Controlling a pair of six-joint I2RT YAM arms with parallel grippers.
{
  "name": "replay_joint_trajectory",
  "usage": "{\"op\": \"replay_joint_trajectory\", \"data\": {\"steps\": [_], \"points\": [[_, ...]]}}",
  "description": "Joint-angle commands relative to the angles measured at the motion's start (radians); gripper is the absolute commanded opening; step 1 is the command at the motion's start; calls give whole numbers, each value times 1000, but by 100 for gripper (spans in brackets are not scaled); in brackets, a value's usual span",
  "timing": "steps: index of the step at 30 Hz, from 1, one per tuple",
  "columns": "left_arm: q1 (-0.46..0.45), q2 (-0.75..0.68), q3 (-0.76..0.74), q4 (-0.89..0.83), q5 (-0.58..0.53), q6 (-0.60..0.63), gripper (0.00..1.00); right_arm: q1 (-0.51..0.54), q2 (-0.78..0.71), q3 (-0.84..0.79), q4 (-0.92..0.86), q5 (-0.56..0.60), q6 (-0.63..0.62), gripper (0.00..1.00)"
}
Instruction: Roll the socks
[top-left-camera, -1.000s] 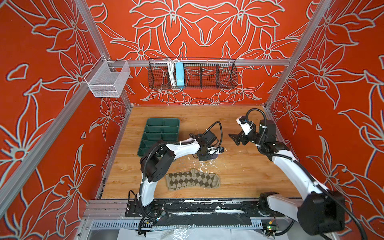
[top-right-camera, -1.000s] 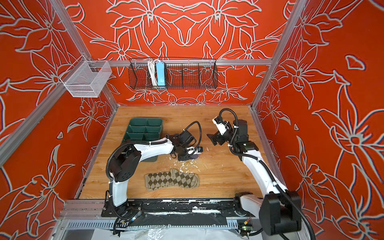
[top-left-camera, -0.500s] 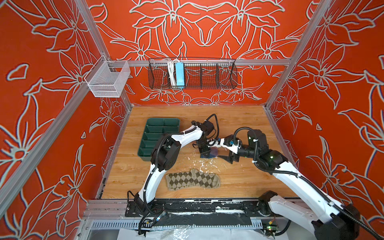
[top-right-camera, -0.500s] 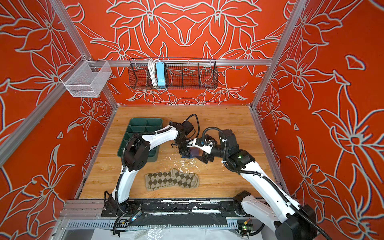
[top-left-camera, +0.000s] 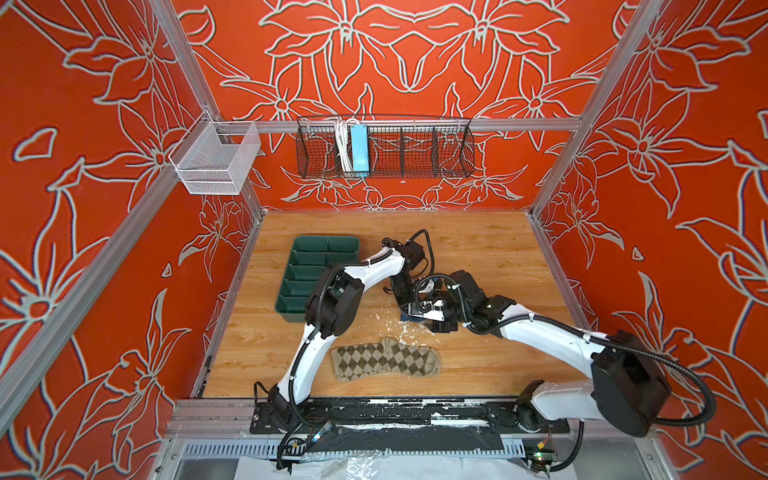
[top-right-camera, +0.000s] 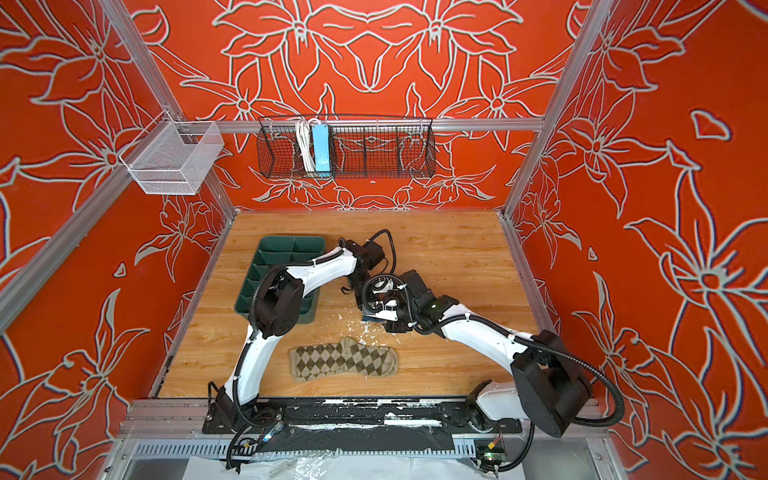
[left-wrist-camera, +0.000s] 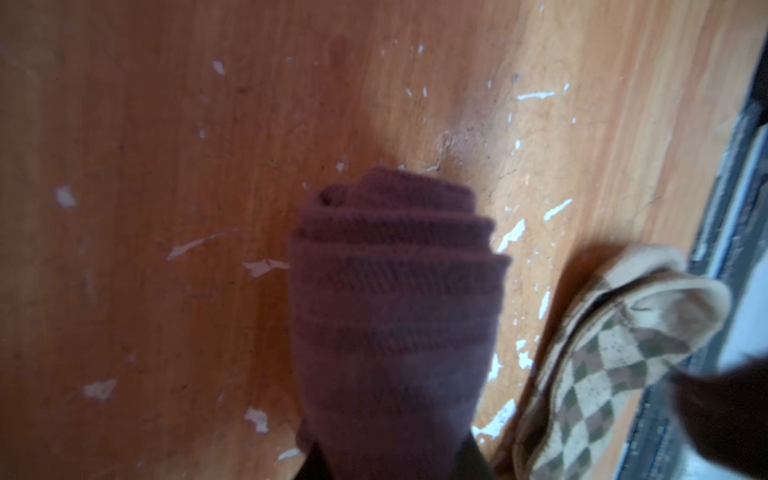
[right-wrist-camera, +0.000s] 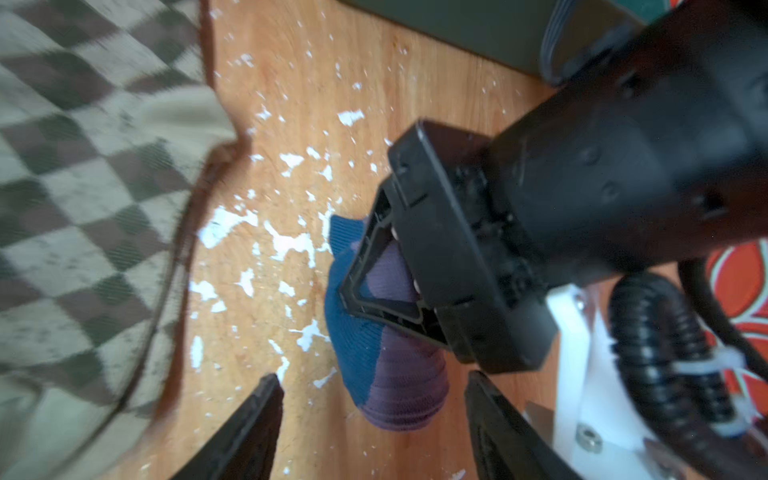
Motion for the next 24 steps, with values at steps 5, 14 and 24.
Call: {"op": "replay_joint_trajectory", "data": {"steps": [5,14,24], "points": [[35,96,36,-132,81,-35,20,8,62,-29,93,84,-28,72],[35,93,29,-127,88,-35,20,8,217,79,95,104,-30,72],[35,88,31,-117,107,-36,21,9,329,137,59,119,-24,66]]}}
